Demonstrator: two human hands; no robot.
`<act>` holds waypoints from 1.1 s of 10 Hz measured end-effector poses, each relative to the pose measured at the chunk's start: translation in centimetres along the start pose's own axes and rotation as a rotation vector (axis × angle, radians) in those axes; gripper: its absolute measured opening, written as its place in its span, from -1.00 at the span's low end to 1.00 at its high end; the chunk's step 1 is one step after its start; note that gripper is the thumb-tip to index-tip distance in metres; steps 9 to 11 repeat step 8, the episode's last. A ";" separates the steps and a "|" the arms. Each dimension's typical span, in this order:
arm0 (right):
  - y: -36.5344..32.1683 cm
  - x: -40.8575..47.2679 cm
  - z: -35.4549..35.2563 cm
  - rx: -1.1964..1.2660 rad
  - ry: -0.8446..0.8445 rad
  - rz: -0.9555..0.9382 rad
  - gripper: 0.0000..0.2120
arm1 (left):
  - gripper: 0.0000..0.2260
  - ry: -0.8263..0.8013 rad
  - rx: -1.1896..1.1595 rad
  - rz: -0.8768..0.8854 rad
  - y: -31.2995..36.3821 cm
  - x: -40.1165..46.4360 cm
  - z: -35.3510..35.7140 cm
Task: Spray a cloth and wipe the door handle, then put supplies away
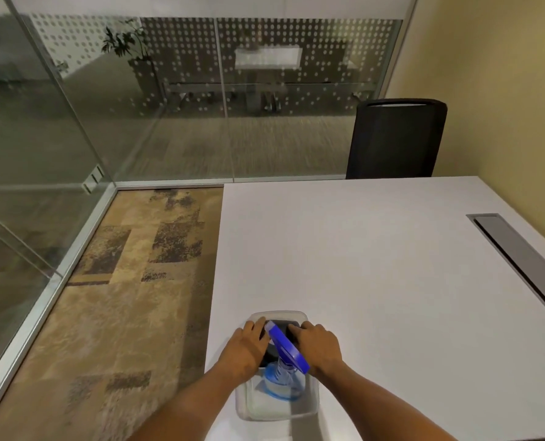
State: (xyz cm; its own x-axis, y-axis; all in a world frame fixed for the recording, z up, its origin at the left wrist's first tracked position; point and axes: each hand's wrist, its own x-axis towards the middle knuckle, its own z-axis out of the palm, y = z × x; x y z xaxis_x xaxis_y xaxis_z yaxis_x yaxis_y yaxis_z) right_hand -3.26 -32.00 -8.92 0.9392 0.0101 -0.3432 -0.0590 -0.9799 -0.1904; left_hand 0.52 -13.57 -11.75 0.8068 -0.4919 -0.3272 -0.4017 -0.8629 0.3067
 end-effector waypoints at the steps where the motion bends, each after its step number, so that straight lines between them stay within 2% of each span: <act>1: 0.1 -0.6 -0.6 0.026 0.027 -0.008 -0.64 | -0.19 -0.008 0.027 0.022 -0.2 -0.6 -0.7; 2: 0.4 -1.3 -1.6 0.074 0.081 0.002 -0.69 | -0.13 0.027 0.106 0.071 -0.5 -1.7 -1.6; 3: 0.6 -1.3 -2.5 0.109 0.091 0.000 -0.68 | -0.25 0.031 0.149 0.024 -1.0 -2.7 -2.4; 4: 0.6 -1.2 -4.3 0.163 0.060 0.029 -0.57 | -0.47 0.032 0.160 -0.059 -2.3 -4.6 -3.6; 5: 0.4 -1.0 -5.6 0.181 0.003 0.035 -0.55 | -0.51 0.002 0.139 -0.160 -3.8 -7.2 -4.8; 6: 0.3 -1.4 -5.9 0.149 -0.027 0.007 -0.57 | -0.53 -0.018 0.097 -0.231 -4.8 -9.3 -5.8; 7: 0.6 -1.1 -6.5 0.130 0.021 0.019 -0.58 | -0.48 -0.053 0.052 -0.326 -6.0 -12.9 -7.1; 8: 0.6 0.2 -8.8 0.209 0.046 -0.025 -0.60 | -0.51 -0.011 0.059 -0.412 -7.1 -15.1 -8.0; 11: 0.6 0.2 -8.8 0.209 0.046 -0.025 -0.60 | -0.51 -0.011 0.059 -0.412 -7.1 -15.1 -8.0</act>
